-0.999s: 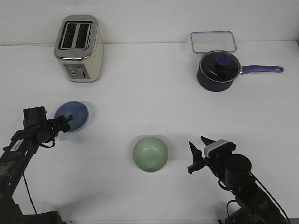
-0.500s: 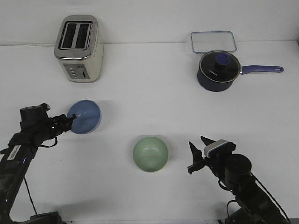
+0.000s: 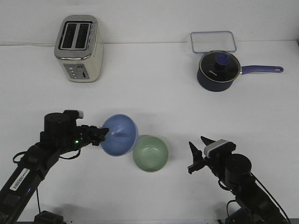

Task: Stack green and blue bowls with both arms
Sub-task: 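Lift the blue bowl with the left gripper and carry it over the green bowl, then lower the blue bowl into the green bowl and open the left gripper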

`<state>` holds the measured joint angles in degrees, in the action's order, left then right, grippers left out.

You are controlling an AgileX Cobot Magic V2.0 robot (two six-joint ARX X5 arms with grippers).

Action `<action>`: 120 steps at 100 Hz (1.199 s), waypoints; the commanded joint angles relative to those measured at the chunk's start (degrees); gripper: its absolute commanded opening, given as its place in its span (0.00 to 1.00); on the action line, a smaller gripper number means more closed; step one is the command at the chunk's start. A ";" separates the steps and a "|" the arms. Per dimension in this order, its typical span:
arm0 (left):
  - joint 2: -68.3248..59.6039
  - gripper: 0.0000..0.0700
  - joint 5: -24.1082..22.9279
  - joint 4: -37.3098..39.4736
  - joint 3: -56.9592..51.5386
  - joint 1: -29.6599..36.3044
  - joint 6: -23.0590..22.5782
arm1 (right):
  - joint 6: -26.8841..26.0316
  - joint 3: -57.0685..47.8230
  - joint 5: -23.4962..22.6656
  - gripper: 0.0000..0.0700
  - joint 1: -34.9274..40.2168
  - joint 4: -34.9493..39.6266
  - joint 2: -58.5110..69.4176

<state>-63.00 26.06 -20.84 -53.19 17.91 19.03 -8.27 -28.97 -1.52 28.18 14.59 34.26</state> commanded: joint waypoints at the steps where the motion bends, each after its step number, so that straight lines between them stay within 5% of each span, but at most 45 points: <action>1: -1.55 0.02 -2.14 0.81 -0.90 3.69 -0.15 | 0.61 -0.39 -0.13 0.47 0.35 -0.39 0.31; 34: -10.67 0.02 -9.31 6.25 -0.90 18.40 -0.20 | 0.61 -0.39 -0.13 0.47 0.35 -0.37 0.31; 72: -15.74 0.03 -14.64 10.14 -0.90 22.34 -1.95 | 0.61 -0.39 -0.13 0.47 0.35 -0.35 0.31; 76: -15.78 0.10 -14.64 10.47 -0.90 22.34 -2.12 | 0.61 -0.39 -0.13 0.47 0.35 -0.37 0.31; 85: -15.78 0.50 -14.64 11.10 -0.90 22.34 -2.10 | 0.61 -0.39 -0.11 0.47 0.35 -0.37 0.31; 91: -15.67 0.65 -14.64 11.65 -0.90 22.32 -2.10 | 0.61 -0.39 -0.11 0.47 0.35 -0.37 0.31; 110: -13.09 0.66 -14.80 13.66 -1.11 20.72 -3.45 | 0.63 -0.39 0.35 0.47 0.35 -0.42 0.31; 120: -9.29 0.66 -19.08 13.55 -1.44 18.69 -4.76 | 0.63 -0.39 1.66 0.47 0.35 -0.42 0.31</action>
<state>-74.63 9.82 -7.88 -53.19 37.43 16.32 -8.25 -28.97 -0.73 28.16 14.61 34.26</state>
